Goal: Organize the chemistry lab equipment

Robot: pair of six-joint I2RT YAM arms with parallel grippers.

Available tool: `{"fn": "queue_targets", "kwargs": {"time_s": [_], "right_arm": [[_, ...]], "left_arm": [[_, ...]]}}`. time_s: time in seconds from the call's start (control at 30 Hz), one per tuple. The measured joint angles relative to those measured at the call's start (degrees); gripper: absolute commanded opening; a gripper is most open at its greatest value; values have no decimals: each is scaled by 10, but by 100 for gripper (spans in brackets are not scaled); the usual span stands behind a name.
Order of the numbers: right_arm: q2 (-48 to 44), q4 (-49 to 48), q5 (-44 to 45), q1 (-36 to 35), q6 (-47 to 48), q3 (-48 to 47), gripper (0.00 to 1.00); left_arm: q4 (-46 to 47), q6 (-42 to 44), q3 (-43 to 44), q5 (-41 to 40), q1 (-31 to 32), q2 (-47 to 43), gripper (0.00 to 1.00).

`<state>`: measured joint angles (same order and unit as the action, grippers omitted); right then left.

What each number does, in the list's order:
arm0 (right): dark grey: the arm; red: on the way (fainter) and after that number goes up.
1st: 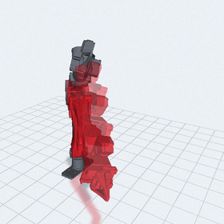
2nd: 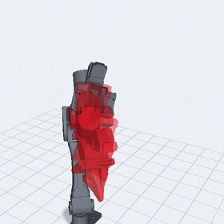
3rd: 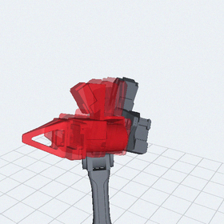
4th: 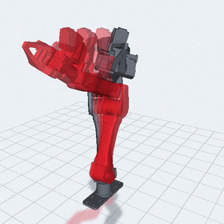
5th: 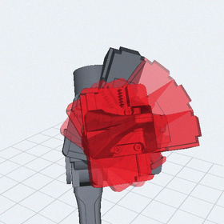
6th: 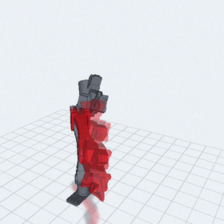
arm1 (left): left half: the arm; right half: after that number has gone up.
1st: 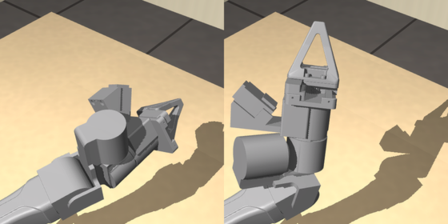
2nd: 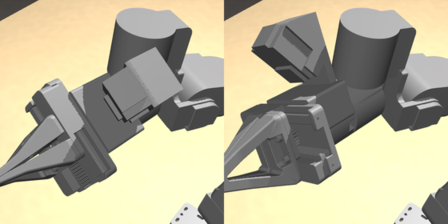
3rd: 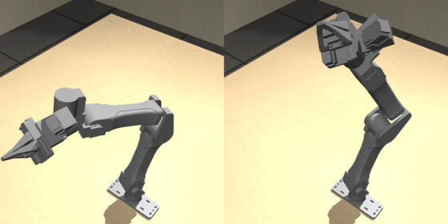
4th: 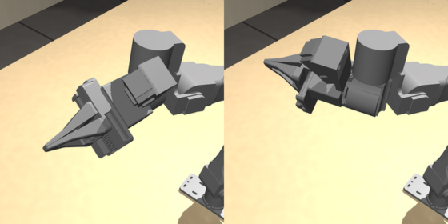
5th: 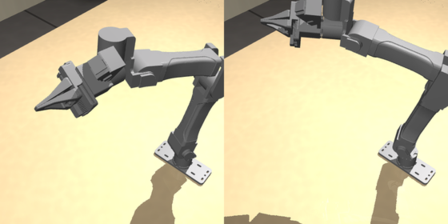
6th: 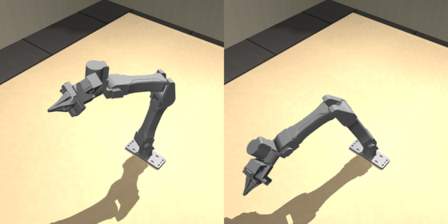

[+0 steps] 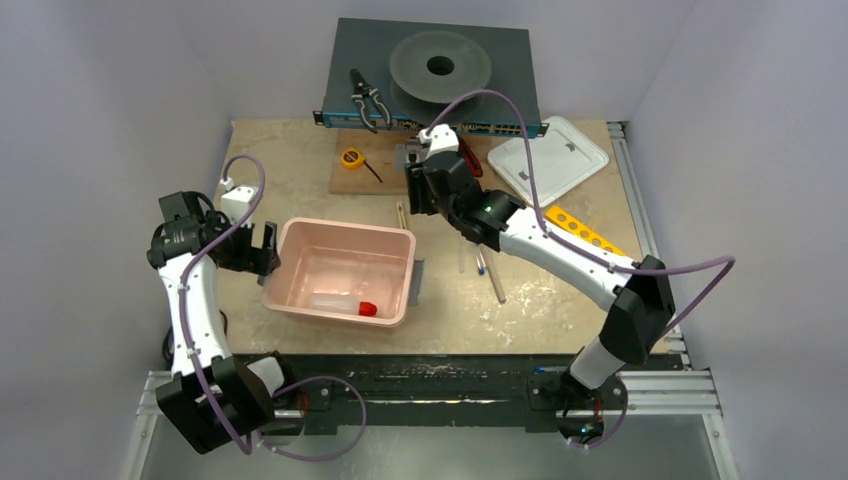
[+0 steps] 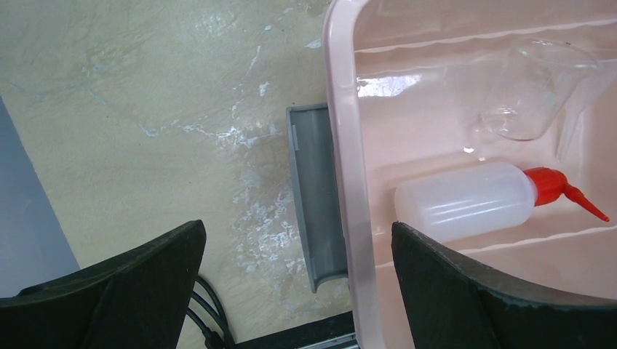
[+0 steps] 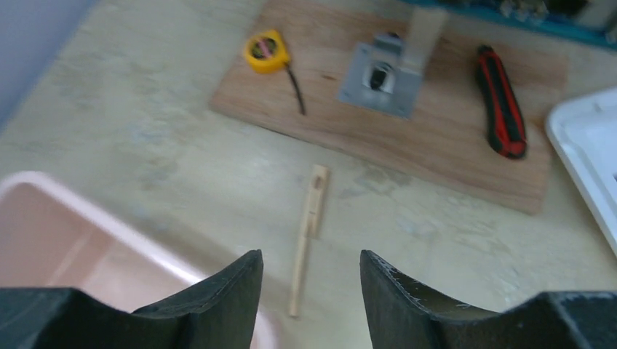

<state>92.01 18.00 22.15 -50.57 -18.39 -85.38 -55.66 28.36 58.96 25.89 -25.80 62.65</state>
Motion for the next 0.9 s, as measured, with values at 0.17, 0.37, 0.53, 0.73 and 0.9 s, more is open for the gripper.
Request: {"fn": "queue_targets", "kwargs": {"time_s": [0.17,0.37,0.53,0.73,0.9], "right_arm": [[37,-9,-2,51,-11,75,55],[119,-31,-15,43,-18,86,58],[180,-55,-36,41,-22,74,60],[251,-71,-51,41,-25,39,54],[288,-81,-50,41,-26,17,40]], "left_arm": [[20,10,-31,-13,0,10,87],[26,15,-52,-40,-1,17,82],[29,26,-61,-70,-3,12,80],[24,38,-62,-86,-15,-2,79],[13,45,-62,-88,-16,-12,84]]}}
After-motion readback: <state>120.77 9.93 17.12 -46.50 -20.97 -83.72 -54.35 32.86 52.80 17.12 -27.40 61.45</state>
